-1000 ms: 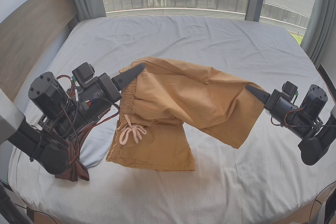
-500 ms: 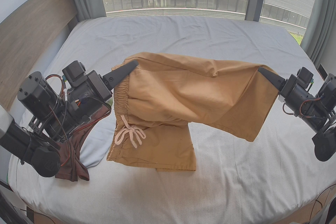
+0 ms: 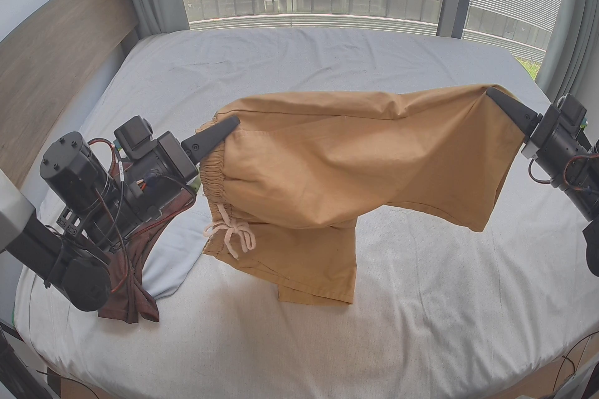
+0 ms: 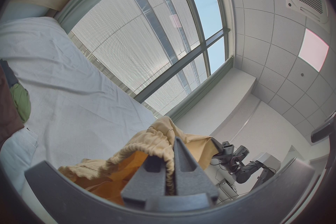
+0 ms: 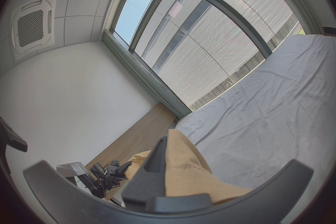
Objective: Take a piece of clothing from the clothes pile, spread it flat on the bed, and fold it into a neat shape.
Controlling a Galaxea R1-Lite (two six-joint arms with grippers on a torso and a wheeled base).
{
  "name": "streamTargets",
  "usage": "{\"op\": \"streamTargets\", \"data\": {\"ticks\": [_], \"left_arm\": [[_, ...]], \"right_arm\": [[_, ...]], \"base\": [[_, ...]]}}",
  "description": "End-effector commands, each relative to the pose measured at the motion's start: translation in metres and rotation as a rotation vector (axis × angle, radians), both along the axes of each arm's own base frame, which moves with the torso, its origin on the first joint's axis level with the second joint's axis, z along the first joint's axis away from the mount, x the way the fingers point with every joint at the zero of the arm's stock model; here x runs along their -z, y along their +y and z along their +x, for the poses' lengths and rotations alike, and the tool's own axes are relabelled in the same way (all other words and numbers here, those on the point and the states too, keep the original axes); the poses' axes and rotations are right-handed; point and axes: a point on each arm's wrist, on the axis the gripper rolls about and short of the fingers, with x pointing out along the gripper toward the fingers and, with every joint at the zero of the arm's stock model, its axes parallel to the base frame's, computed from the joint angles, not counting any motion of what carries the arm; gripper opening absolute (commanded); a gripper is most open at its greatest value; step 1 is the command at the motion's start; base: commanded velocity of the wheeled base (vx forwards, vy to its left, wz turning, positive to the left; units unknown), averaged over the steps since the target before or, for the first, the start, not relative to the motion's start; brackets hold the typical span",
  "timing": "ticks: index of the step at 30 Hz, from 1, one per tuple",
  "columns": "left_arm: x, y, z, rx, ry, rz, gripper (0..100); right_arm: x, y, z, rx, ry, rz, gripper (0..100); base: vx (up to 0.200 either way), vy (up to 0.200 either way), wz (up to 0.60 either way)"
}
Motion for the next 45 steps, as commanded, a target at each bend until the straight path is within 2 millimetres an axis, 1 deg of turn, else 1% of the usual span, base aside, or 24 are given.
{"op": "streamTargets", "data": {"ticks": [1,4,7,10,15,16,17,23,29,31,35,39,45], "left_arm": [[0.011,0.001,0.007,-0.012,0.034,0.012,0],[0.016,0.003,0.012,-0.027,0.044,0.019,0],[0.019,0.007,0.016,-0.044,0.051,0.024,0],[0.02,0.011,0.018,-0.06,0.051,0.023,0],[0.017,0.015,0.021,-0.075,0.041,0.019,0],[0.017,0.015,0.021,-0.075,0.041,0.019,0],[0.017,0.016,0.021,-0.075,0.041,0.019,0],[0.016,0.016,0.02,-0.08,0.039,0.019,0],[0.016,0.019,0.021,-0.088,0.037,0.02,0],[0.015,0.021,0.021,-0.094,0.033,0.019,0],[0.015,0.022,0.021,-0.098,0.033,0.019,0],[0.015,0.022,0.022,-0.098,0.033,0.02,0],[0.015,0.023,0.021,-0.099,0.033,0.02,0]], "right_arm": [[-0.018,-0.002,-0.015,-0.004,-0.053,0.008,0],[-0.021,-0.002,-0.021,-0.006,-0.053,0.005,0],[-0.017,-0.003,-0.019,-0.001,-0.033,-0.005,0],[-0.003,-0.003,-0.01,-0.002,0.014,-0.028,0],[0.023,-0.011,0.01,0.023,0.099,-0.063,0],[0.023,-0.011,0.01,0.023,0.099,-0.063,0],[0.028,-0.014,0.014,0.024,0.115,-0.068,0],[0.035,-0.026,0.02,0.029,0.142,-0.076,0],[0.041,-0.027,0.026,0.033,0.154,-0.077,0],[0.048,-0.028,0.033,0.042,0.144,-0.075,0],[0.055,-0.033,0.039,0.06,0.132,-0.073,0],[0.058,-0.036,0.042,0.07,0.134,-0.073,0],[0.058,-0.035,0.042,0.067,0.134,-0.073,0]], "base": [[0.0,0.0,0.0],[0.0,0.0,0.0],[0.0,0.0,0.0],[0.0,0.0,0.0],[0.0,0.0,0.0],[0.0,0.0,0.0],[0.0,0.0,0.0],[0.0,0.0,0.0],[0.0,0.0,0.0],[0.0,0.0,0.0],[0.0,0.0,0.0],[0.0,0.0,0.0],[0.0,0.0,0.0]]}}
